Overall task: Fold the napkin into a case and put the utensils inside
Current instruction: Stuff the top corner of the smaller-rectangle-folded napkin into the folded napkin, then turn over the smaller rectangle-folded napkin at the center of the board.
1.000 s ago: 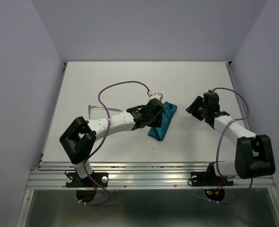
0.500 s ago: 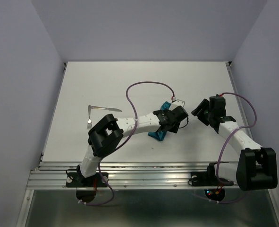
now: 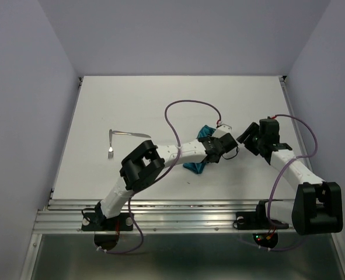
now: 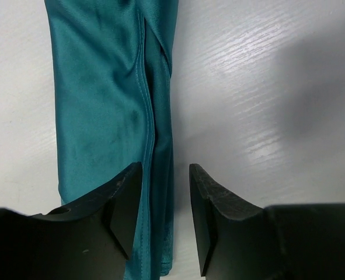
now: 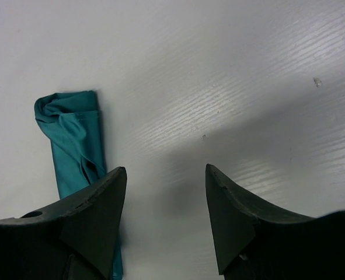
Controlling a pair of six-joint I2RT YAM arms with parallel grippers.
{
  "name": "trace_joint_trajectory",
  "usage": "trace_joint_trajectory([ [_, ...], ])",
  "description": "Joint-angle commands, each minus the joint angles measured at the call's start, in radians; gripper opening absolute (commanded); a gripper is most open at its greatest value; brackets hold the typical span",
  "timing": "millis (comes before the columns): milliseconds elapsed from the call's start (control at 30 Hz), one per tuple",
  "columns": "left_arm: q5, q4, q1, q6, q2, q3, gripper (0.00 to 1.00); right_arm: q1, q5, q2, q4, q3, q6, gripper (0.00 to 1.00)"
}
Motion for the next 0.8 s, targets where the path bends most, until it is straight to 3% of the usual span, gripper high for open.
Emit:
trace_joint_trajectory([
  [0, -0.075, -0.038, -0.009, 0.015, 0.029, 0.072, 0.49, -0.008, -0.035, 0.003, 0.01, 0.004, -0.006, 0.62],
  [267, -0.096, -0.055, -0.009, 0.025, 0.097, 0.116, 0.45, -0.008, -0.047, 0.003, 0.023, -0.008, -0.003, 0.62],
  [500, -0.119, -0.082, -0.006, 0.024, 0.135, 0.13, 0.35, -0.008, -0.05, 0.0, 0.023, -0.014, -0.003, 0.62],
  [700, -0.088, -0.058, 0.0, 0.045, 0.138, 0.109, 0.17, -0.008, -0.052, 0.002, 0.026, -0.014, 0.002, 0.62],
  [767, -0.072, -0.053, 0.006, 0.06, 0.144, 0.11, 0.05, -0.008, -0.053, -0.004, 0.027, -0.014, 0.002, 0.62],
])
